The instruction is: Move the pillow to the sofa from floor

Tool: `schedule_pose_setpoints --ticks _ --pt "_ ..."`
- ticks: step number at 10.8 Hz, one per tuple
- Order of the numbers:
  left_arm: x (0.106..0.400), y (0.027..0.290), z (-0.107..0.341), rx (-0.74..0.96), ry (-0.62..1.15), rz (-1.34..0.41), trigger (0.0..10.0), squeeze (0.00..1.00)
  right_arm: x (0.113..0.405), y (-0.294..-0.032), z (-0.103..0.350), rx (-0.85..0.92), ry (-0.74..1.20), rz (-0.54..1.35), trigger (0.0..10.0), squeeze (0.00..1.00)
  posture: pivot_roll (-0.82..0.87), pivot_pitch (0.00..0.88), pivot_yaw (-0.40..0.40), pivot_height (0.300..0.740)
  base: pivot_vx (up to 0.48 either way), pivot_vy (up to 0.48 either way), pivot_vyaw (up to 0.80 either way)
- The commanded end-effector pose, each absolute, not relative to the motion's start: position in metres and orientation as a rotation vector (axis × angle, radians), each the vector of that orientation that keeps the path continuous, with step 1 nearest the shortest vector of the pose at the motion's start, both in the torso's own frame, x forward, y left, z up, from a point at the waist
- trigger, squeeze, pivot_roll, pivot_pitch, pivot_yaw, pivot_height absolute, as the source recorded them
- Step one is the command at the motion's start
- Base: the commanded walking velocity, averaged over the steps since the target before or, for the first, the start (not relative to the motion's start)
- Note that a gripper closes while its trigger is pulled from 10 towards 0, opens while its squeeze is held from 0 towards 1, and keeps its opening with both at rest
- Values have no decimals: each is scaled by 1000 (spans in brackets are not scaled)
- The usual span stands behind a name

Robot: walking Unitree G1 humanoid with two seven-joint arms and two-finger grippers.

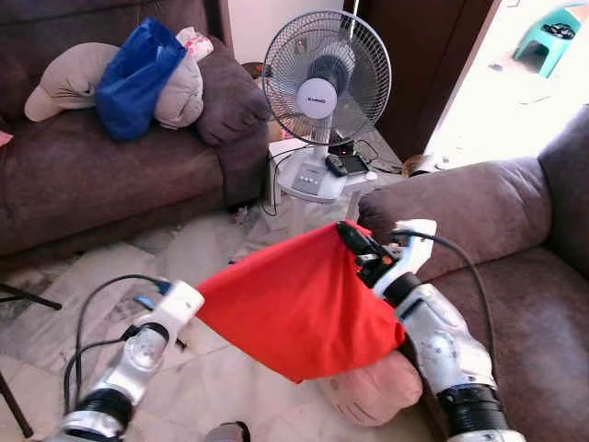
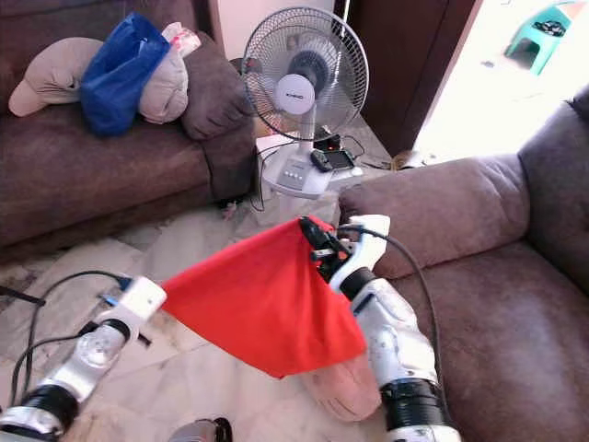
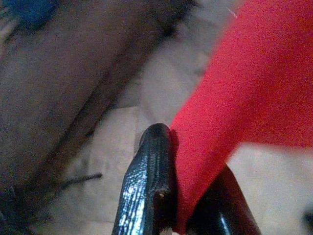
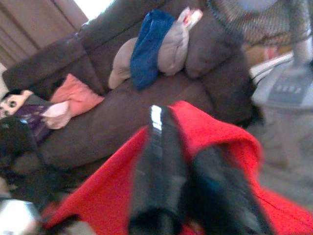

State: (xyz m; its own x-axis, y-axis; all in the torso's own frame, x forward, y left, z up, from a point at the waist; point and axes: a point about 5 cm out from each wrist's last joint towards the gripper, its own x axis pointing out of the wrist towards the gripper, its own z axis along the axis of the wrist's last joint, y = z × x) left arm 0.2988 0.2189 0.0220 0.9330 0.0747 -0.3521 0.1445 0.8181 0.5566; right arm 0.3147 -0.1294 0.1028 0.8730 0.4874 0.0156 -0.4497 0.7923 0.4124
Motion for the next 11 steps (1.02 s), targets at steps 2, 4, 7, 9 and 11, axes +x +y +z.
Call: schedule_pose_setpoints --ticks 2,4,7,9,11 --pt "303 239 42 404 265 254 10000 0 327 -156 99 292 84 240 10000 0 29 52 -58 740 0 0 0" --pt "314 236 68 323 93 335 10000 0 327 -164 97 137 68 139 10000 0 35 50 -59 740 0 0 0" --pt "323 205 96 282 -116 261 10000 0 312 -187 80 128 31 -39 10000 0 32 48 -54 740 0 0 0" --pt "324 186 105 277 -183 176 10000 0 302 -191 60 72 89 -72 10000 0 35 45 -55 740 0 0 0" --pt "322 182 104 290 -197 159 10000 0 300 -188 61 95 40 -102 10000 0 40 31 -47 740 0 0 0"
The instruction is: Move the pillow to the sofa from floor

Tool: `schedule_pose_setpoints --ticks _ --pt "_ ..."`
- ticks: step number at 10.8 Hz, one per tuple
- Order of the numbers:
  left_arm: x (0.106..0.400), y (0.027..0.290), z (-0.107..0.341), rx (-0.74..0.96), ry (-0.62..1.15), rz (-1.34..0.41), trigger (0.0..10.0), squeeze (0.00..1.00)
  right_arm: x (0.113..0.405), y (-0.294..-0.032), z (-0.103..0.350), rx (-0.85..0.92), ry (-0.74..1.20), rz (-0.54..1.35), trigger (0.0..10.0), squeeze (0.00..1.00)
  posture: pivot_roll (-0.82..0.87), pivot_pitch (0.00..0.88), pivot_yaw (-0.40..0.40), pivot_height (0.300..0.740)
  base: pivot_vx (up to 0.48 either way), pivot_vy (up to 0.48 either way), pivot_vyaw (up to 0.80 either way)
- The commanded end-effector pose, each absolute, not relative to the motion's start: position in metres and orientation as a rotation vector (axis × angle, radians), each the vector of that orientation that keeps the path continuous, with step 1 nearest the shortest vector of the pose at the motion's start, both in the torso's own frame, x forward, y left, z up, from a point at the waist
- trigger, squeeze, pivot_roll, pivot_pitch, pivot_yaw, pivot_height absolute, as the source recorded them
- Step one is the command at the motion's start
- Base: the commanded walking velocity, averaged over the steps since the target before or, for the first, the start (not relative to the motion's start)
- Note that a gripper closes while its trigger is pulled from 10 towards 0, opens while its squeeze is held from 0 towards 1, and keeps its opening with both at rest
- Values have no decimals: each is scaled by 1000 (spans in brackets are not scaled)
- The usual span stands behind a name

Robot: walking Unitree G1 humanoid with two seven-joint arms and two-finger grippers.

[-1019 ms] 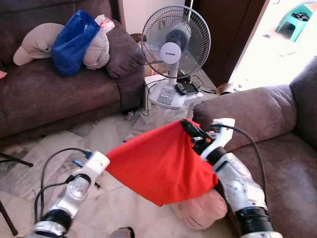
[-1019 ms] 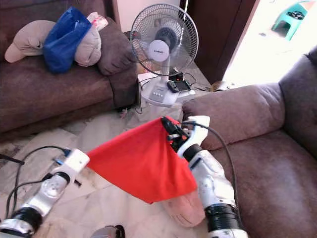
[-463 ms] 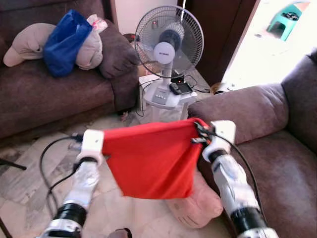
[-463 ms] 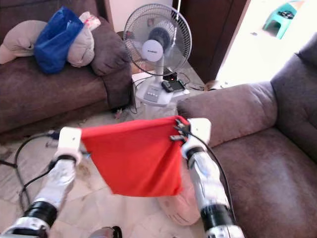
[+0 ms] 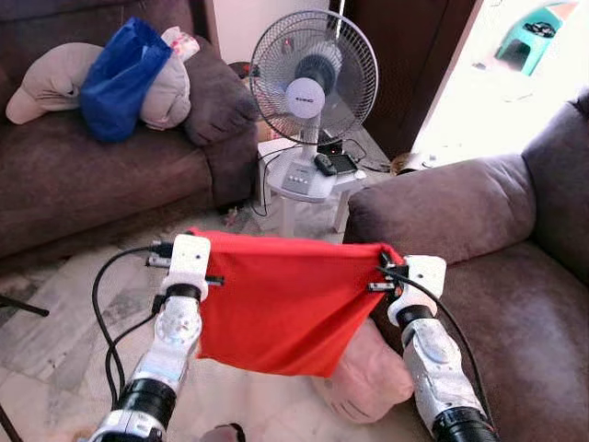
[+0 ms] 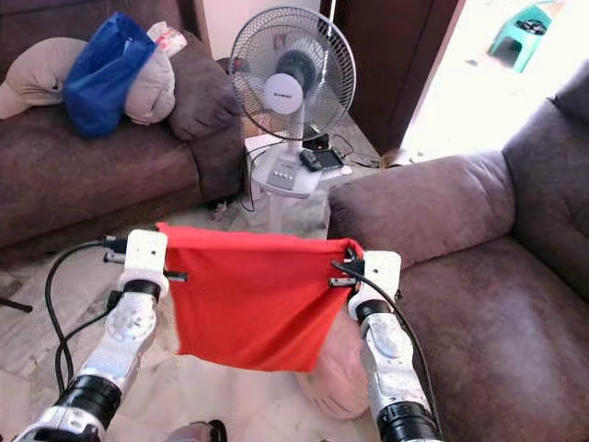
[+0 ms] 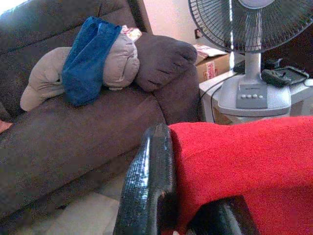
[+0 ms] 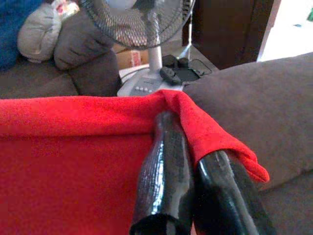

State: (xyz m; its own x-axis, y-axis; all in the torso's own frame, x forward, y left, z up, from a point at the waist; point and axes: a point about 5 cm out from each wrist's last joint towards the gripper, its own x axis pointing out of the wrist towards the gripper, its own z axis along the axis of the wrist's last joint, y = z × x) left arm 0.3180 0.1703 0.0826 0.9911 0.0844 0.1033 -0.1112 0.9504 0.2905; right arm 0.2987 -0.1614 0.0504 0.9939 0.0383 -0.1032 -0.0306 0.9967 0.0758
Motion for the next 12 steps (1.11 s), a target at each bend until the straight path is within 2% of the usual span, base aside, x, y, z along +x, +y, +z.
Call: schedule_pose_setpoints --ticks 1,3,7,12 --pt "320 183 104 284 -200 163 10000 0 302 -186 63 91 25 -96 10000 0 39 23 -46 740 0 0 0" --pt "318 185 102 250 -188 177 10000 0 308 -182 69 90 -11 -76 10000 0 44 3 -44 740 0 0 0" --pt "318 186 101 256 -178 182 10000 0 310 -184 70 54 -22 -83 10000 0 43 20 -42 740 0 442 0" --pt "318 189 100 253 -160 190 10000 0 311 -184 69 68 -17 -97 10000 0 43 45 -37 740 0 430 -800"
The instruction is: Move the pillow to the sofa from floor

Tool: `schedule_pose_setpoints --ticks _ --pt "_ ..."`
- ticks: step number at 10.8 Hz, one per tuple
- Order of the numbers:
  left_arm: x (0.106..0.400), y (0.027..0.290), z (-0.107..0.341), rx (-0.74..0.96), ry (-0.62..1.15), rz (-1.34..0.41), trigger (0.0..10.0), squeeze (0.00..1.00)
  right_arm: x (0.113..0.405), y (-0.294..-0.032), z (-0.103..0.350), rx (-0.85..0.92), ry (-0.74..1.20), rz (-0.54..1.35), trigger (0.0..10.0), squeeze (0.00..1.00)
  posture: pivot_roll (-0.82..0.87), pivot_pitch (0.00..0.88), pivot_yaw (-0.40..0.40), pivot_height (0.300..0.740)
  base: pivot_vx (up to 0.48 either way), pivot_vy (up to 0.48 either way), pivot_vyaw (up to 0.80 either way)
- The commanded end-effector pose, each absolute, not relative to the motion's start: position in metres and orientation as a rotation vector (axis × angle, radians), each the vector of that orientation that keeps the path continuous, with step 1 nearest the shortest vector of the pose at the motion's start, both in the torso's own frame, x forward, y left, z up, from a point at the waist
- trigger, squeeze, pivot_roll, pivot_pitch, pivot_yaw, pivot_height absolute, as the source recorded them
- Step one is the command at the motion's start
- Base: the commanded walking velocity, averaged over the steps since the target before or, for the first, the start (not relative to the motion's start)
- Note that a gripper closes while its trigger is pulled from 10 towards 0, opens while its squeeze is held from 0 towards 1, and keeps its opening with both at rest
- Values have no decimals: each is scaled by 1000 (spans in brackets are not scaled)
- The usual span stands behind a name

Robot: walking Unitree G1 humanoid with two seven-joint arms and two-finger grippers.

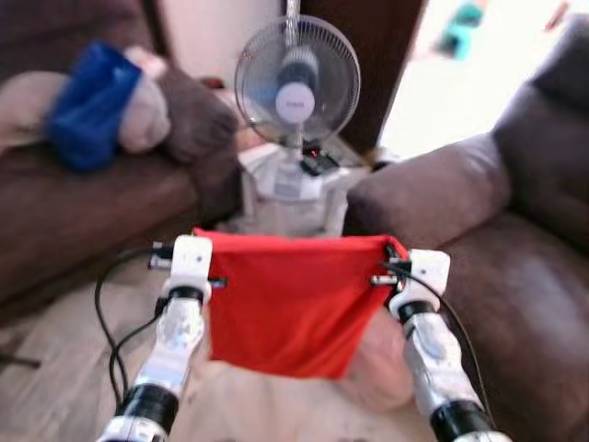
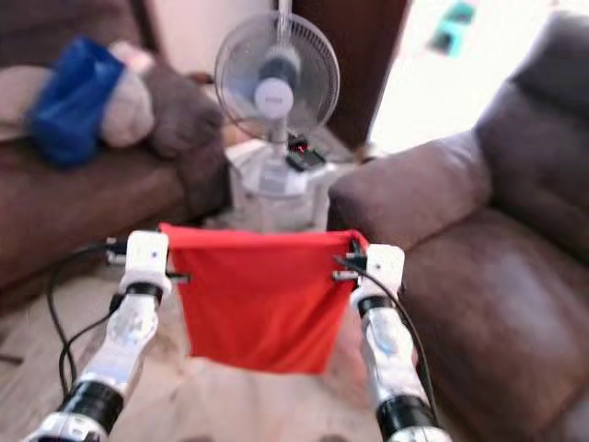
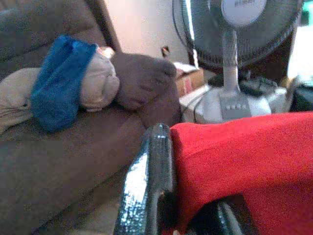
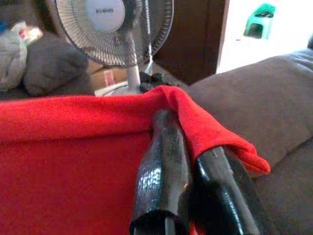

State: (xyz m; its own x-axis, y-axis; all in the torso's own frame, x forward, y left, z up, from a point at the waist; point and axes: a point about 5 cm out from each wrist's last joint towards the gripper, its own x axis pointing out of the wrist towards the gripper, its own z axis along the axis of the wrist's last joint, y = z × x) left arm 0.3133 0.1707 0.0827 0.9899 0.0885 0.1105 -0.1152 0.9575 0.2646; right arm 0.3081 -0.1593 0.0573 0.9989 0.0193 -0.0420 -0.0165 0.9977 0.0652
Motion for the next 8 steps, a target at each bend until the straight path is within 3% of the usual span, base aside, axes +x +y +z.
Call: schedule_pose_setpoints --ticks 1,5,8 --pt "319 188 100 253 -159 187 10000 0 311 -185 68 67 -13 -98 10000 0 43 46 -36 740 0 390 -800" --pt "319 188 100 246 -155 191 10000 0 312 -184 67 67 -7 -97 10000 0 44 46 -40 740 0 348 -800" --pt "318 185 96 205 -133 153 10000 0 312 -185 67 65 -5 -102 10000 0 45 48 -40 740 0 0 -800"
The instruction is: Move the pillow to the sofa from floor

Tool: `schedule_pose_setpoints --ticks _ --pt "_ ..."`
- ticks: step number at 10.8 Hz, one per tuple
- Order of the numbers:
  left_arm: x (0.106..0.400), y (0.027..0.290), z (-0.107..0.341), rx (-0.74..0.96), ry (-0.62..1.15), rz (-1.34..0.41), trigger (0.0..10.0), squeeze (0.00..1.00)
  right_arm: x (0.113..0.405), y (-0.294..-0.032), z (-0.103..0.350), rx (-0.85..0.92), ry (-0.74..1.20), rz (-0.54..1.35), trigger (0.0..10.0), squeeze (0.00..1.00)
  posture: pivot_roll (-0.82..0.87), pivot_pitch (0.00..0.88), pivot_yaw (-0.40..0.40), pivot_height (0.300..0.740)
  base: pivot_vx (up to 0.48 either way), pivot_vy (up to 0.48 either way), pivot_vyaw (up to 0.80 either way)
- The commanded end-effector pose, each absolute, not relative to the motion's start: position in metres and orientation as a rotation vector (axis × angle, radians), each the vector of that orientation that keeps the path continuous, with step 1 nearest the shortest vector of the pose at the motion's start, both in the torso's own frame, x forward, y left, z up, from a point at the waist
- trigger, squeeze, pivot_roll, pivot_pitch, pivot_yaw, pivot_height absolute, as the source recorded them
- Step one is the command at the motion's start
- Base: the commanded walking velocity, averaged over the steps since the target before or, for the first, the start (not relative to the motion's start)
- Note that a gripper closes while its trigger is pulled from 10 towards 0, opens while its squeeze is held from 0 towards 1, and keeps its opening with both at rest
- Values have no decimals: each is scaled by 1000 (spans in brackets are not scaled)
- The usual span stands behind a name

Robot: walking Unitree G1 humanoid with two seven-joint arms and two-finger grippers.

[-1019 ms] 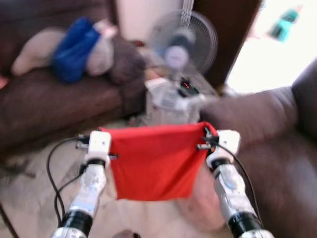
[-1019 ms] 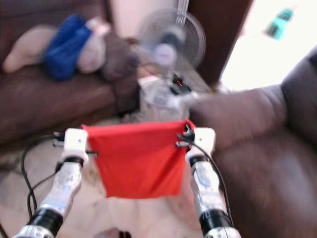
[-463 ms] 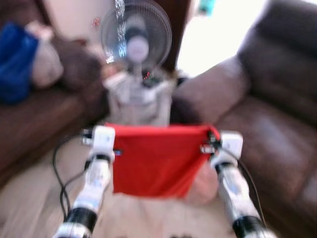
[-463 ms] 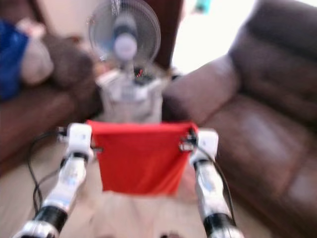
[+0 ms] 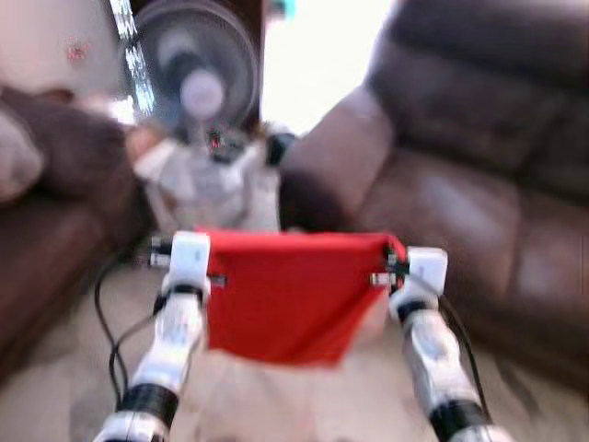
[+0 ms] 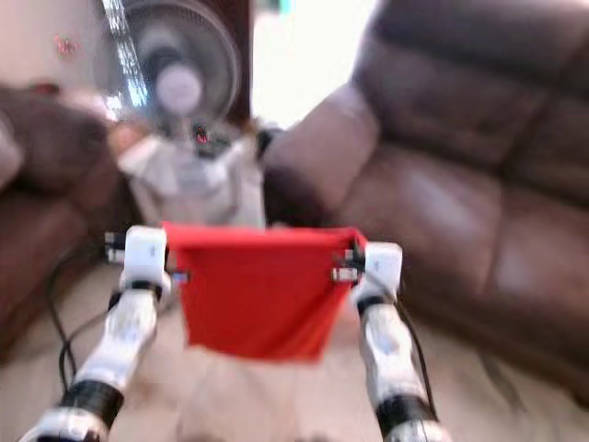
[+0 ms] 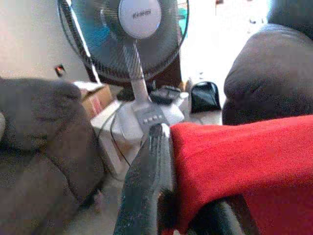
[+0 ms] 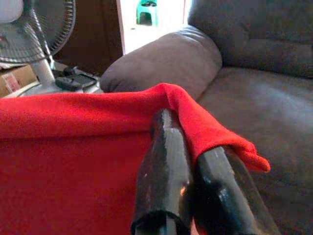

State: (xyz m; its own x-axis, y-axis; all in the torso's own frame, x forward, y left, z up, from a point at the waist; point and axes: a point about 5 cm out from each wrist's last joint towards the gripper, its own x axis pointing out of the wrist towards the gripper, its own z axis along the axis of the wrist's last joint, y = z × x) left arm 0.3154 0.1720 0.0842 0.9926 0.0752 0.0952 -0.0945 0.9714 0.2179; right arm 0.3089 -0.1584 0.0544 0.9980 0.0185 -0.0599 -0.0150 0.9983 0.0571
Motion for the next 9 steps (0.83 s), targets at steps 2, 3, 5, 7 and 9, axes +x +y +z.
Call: schedule_pose_setpoints --ticks 2,3,5,7,9 --pt "317 182 94 192 -125 125 10000 0 311 -187 67 61 -12 -116 10000 0 44 51 -38 740 0 0 -400" --pt "317 182 93 199 -119 124 10000 0 311 -187 66 51 -5 -113 10000 0 45 52 -38 740 0 0 0" --pt "317 181 92 215 -115 113 10000 0 312 -184 67 58 -13 -102 10000 0 46 51 -39 740 0 -129 0" --pt "317 178 92 213 -117 100 10000 0 312 -182 66 59 -8 -96 10000 0 50 49 -41 740 0 -257 0" --pt "318 179 92 216 -113 95 10000 0 313 -185 66 90 0 -113 10000 0 46 43 -40 740 0 -253 -394"
